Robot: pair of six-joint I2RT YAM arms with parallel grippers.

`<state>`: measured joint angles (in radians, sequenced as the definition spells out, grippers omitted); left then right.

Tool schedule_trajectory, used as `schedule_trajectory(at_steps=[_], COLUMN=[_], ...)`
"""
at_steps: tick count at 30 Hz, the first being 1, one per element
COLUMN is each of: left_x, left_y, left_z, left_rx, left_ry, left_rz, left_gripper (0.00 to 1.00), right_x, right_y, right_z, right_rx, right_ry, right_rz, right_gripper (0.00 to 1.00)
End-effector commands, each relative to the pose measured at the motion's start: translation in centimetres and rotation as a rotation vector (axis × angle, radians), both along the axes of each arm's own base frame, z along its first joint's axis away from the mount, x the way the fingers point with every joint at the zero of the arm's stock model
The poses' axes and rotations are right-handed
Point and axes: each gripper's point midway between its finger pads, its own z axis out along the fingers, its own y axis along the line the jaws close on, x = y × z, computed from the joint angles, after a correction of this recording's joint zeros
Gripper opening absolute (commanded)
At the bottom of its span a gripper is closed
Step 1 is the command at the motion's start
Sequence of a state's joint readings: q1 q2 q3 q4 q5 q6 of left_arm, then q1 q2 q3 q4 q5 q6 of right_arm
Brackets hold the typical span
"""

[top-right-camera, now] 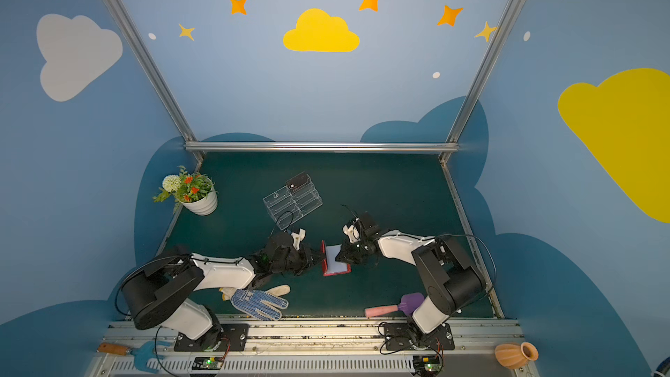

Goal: Take the credit cards out of the card holder
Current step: Flip over the card slot on the card holder.

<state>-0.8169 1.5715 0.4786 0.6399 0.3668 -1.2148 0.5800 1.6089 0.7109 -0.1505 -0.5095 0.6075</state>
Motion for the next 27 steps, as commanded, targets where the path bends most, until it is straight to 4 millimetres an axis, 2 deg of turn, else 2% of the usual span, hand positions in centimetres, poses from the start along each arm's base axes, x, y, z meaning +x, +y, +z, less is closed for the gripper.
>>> schedule_trajectory(at_steps=[1,6,11,22,27], left_x=[-0.6,-0.6,-0.4,-0.6,-1.1], left_y=[-0.1,-0.7,-0.1,4.0,5.3], left_z=[-1.4,-2.1,-2.4,-2.0,-2.8], left_rx=[0.045,0.06,0.073,0.142,0.192], left_ry=[0.023,0.038,0.034,0.001,0.014], left_rz=[-0.036,-0.062,-0.034,0.079,0.096], left_gripper=[0.04,0.04,0.04,0.04,0.04], right_x=[-1.2,-1.1,-1.1,-1.1,-1.1], right_y=[-1.9,-2.0,-2.3,-2.9,-3.3], right_z=[-1.7,-1.6,-1.5,-1.5,-1.3], right_rx=[-0.082,-0.08,-0.087,-0.108,-0.126], right_ry=[0.052,0.054,0.055,0.06,0.069], right_rz=[-0.034,-0.043,-0.05,-0.066,-0.084], right_gripper=[0.14,0.16,0.18,0.21,0.25])
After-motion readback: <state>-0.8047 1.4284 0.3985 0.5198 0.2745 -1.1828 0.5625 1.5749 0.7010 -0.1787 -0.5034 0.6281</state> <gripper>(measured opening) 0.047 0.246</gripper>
